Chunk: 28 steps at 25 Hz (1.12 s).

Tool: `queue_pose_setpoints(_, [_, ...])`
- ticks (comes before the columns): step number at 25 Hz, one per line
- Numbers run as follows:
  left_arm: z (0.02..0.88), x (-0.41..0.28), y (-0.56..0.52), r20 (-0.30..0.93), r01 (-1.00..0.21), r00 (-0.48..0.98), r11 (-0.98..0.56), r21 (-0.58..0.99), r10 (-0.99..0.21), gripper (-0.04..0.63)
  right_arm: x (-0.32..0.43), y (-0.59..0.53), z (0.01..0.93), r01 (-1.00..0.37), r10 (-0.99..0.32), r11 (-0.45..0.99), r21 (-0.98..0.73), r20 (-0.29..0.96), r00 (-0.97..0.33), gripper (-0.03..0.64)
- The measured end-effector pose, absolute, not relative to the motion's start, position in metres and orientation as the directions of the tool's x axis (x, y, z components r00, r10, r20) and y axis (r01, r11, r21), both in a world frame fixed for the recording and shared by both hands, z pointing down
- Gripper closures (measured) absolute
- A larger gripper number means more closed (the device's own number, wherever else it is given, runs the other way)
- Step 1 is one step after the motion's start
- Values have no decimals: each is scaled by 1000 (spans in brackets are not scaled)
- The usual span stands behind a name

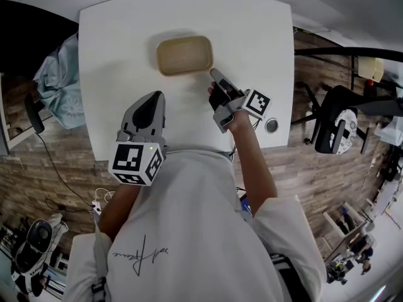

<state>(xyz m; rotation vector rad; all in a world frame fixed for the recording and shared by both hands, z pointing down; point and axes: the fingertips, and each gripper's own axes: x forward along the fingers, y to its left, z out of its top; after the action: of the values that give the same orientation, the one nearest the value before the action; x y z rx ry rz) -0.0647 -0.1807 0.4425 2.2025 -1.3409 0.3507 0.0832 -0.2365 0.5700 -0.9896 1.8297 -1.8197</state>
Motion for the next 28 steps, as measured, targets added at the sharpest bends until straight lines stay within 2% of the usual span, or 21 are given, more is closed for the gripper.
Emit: queue_pose_setpoints(28, [427, -71, -181, 411, -872, 478, -365, 326, -776, 588, 81, -236, 534, -263, -705, 1, -965, 185, -685, 604])
